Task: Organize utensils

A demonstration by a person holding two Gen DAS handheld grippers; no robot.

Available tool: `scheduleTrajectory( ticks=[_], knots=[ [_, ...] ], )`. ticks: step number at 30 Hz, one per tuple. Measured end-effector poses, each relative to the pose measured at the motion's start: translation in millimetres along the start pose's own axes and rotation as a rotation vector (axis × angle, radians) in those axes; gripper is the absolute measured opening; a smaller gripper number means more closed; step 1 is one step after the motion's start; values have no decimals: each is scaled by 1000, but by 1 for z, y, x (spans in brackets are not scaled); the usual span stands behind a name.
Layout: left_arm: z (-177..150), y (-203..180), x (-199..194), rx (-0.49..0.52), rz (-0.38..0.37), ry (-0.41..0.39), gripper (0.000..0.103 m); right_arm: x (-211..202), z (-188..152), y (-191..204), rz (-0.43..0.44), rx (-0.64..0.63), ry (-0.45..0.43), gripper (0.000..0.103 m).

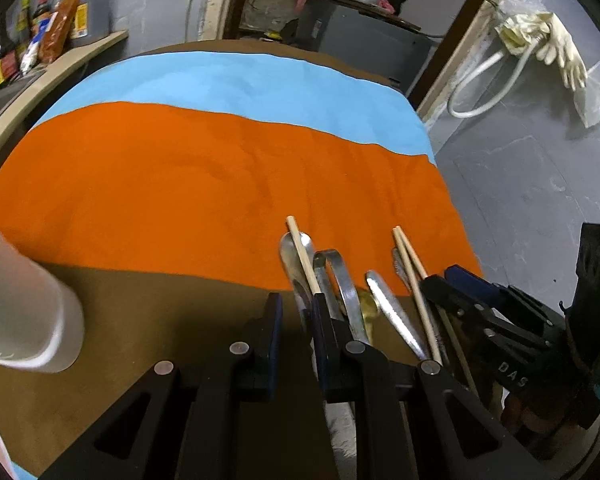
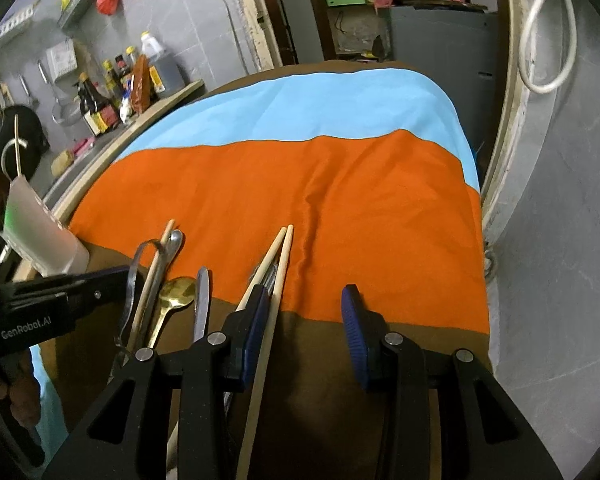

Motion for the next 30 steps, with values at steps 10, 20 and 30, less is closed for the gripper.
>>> scheduleTrajectory(
  ticks=[10, 20, 30],
  knots=[
    [18, 9, 6, -56, -11, -11, 14, -8, 5, -16, -65, 3, -1, 34],
    [39, -4, 29, 4, -5, 25, 14, 4, 14, -15, -48, -5, 6, 34],
    [43, -2, 33, 15, -2, 50, 6, 11, 15, -10, -51, -44, 64, 28]
  ],
)
Point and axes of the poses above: each gripper's, at about its wrist camera, not at the fingertips, and x roughly the way its jaws point, y to its left, z to its top, the point moved 10 cm from there along x, roughly the way its jaws point, and after that the axes turned 7 degrees about z, right-handed, at the moved point
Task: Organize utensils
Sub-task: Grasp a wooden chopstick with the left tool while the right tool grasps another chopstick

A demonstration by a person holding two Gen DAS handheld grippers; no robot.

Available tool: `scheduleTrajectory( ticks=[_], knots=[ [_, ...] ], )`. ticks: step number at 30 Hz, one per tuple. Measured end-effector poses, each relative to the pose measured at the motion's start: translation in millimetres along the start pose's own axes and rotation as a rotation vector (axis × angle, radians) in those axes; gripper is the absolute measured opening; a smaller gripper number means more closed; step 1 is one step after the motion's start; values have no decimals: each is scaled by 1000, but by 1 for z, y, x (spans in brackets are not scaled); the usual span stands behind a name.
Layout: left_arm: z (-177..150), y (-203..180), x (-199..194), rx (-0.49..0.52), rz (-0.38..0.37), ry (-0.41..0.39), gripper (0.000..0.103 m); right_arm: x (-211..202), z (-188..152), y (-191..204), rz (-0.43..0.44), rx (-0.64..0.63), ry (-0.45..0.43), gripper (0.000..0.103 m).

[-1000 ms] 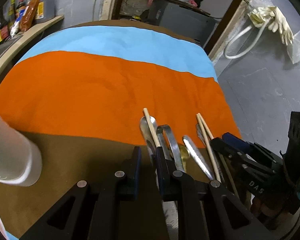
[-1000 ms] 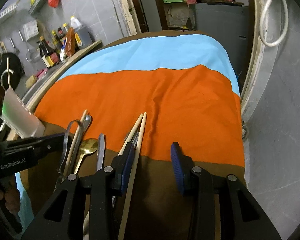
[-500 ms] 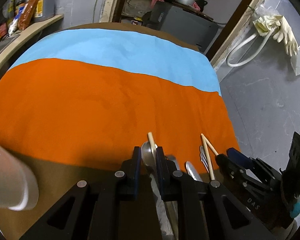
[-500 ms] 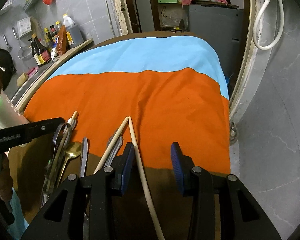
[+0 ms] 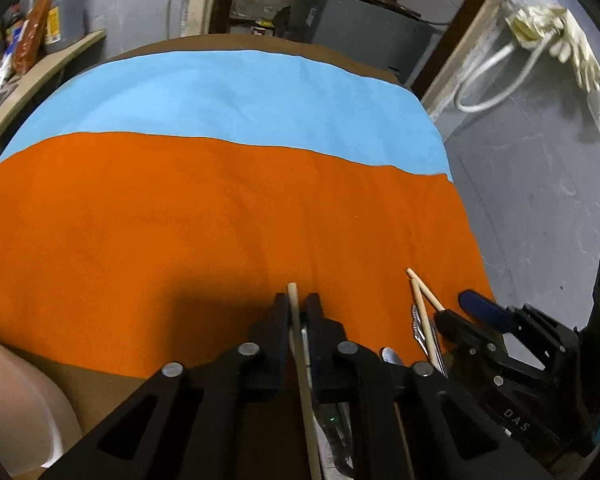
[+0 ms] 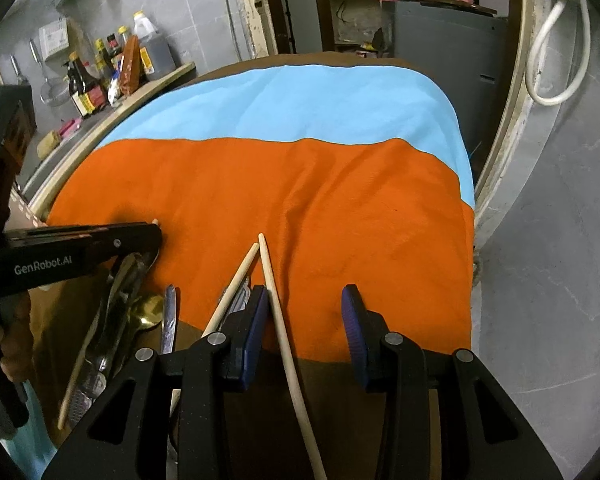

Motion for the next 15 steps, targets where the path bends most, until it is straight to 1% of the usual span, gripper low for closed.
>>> scheduleTrajectory(
  ticks=[1, 4, 7, 10, 12, 15],
  knots=[
    [0, 3, -2, -17, 6, -6, 6, -1, 0, 2, 3, -4, 0, 19],
    [1, 12, -7, -58, 22, -25, 6, -4, -2, 4, 13, 19, -7, 7],
    [2, 17, -11, -59, 36, -40, 6, -8, -6, -1, 4, 82, -31, 7],
    [0, 19, -9, -51, 45, -25, 6, -13, -13, -11, -7, 172, -51, 6],
    [-3, 21, -6, -49, 47, -5, 6, -15, -17, -17, 5, 224, -56, 6],
    [-8, 22, -8, -45, 43, 3, 6, -13, -19, -16, 27, 225, -38, 6]
  ],
)
Point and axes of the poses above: each gripper's, at about its wrist camera, not at the fingertips, and x roughly the way its jaws point, y to its left, z to its top, the point moved 10 cm from there along x, roughly the way its jaws point, and after that the axes turned 7 degrees about z, right-handed, at the moved point
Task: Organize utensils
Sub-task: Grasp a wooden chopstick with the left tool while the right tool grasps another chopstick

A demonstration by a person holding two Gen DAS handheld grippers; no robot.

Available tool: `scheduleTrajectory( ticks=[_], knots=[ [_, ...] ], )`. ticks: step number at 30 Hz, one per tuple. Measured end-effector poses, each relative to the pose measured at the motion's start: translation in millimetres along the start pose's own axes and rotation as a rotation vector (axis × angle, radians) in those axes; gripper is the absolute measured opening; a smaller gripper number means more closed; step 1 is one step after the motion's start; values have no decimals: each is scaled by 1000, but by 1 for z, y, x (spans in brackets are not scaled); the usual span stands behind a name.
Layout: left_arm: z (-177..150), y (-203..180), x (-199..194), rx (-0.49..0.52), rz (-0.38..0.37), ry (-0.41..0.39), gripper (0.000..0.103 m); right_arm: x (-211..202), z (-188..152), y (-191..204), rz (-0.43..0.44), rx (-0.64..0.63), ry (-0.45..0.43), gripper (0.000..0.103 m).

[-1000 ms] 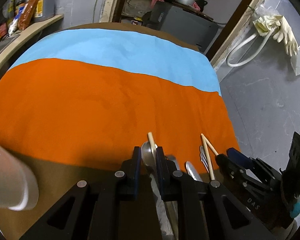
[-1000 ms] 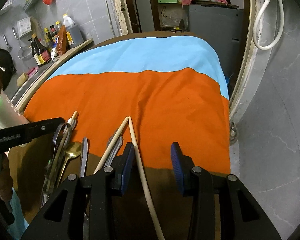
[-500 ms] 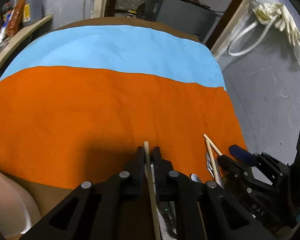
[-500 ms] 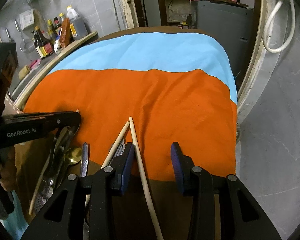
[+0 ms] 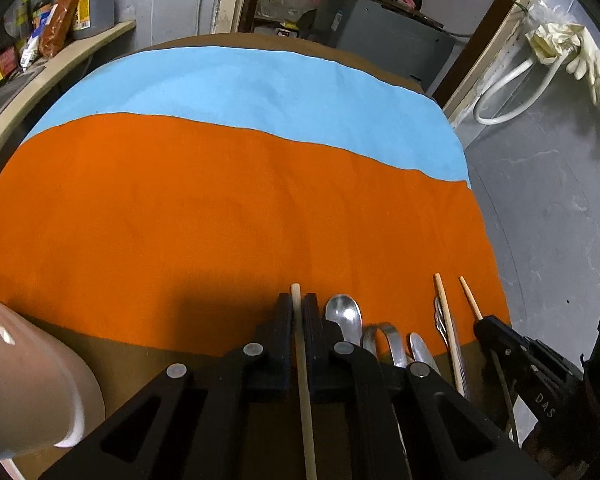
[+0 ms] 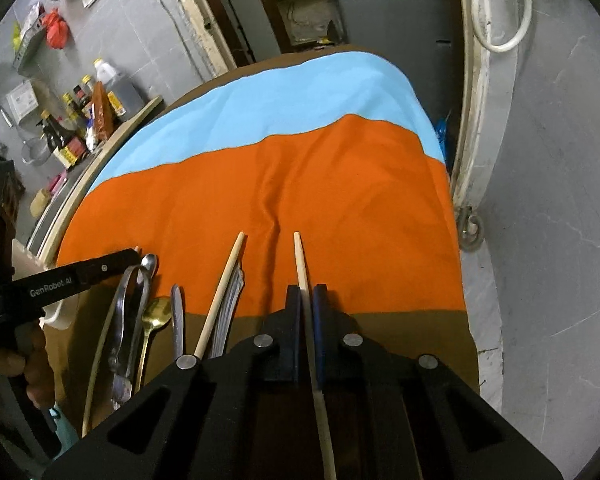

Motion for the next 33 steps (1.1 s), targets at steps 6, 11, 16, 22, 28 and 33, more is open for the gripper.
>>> scheduleTrajectory(
  ticks=[6, 11, 16, 22, 28, 33],
  knots=[
    [-9, 1, -3, 15, 9, 42, 6, 10, 1, 4, 5, -53, 72, 6],
    [-17, -1, -9, 19, 10, 63, 11, 7, -2, 8, 0, -78, 90, 7],
    [-27, -2, -15, 42, 14, 83, 14, 2, -4, 5, 3, -76, 99, 7],
    [-41, -1, -17, 68, 32, 147, 14, 1, -6, 6, -7, -106, 135, 9],
    [-44, 2, -16, 58, 14, 170, 14, 9, -4, 14, -60, -157, 189, 10],
    [-44, 3, -17, 63, -10, 147, 7, 9, -4, 17, -103, -142, 187, 6]
  ],
)
Point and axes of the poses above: each gripper's, at about its wrist camera, not at the fingertips, and x roughly the way its jaws point, y to its left, z to its top, the point moved 10 cm from there along x, roughly the way its jaws point, and after that the axes turned 7 degrees about z, right-handed, at the moved point
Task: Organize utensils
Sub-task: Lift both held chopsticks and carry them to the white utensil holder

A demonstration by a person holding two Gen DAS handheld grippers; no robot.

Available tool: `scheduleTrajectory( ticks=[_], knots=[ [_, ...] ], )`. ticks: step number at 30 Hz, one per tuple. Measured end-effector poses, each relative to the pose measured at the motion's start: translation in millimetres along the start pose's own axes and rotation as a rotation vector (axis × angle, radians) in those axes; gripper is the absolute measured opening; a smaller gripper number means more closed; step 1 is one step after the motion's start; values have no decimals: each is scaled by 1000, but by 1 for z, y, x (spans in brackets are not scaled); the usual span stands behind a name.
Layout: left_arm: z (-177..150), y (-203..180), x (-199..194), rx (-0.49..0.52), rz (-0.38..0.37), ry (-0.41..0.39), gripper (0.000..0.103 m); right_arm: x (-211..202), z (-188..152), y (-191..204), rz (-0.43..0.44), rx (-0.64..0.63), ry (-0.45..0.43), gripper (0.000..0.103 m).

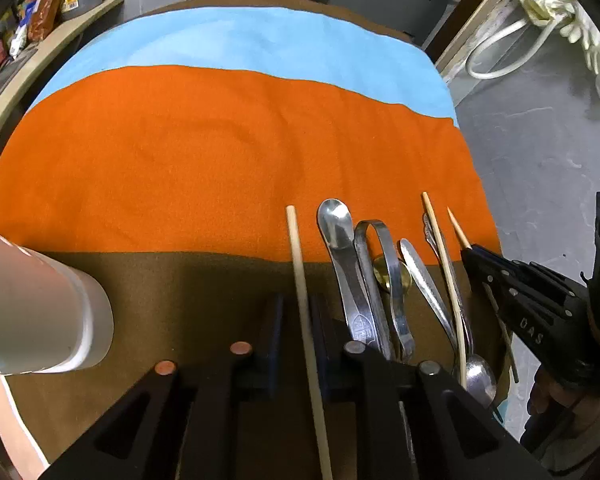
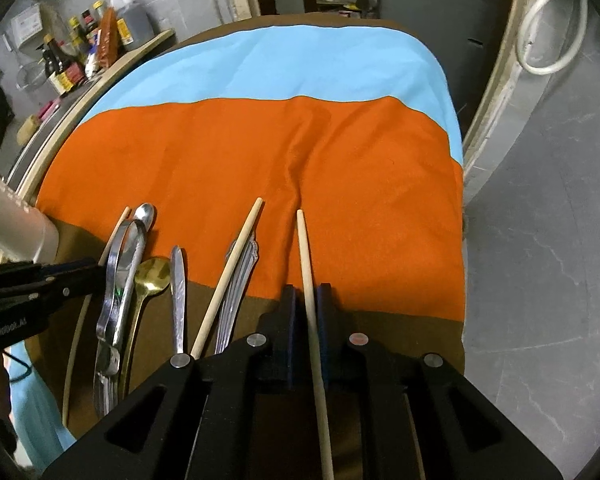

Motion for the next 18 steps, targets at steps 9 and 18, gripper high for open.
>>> scheduleTrajectory(
  ticks=[9, 18],
  knots=[
    [-3, -3, -43, 21, -88, -169, 5, -52, 3, 13, 130, 126, -258, 5],
    [11, -2, -122, 22, -186, -417, 5, -125, 17, 42, 229, 151, -553, 5]
  ],
)
Point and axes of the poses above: each gripper's, at about its wrist camera, not at the fingertips, and x roughly the way its jaws point, y to its left, z to its top, the point moved 10 cm from there along x, roughly the way its jaws point, and after that the axes turned 7 degrees about z, right-handed, at the moved point
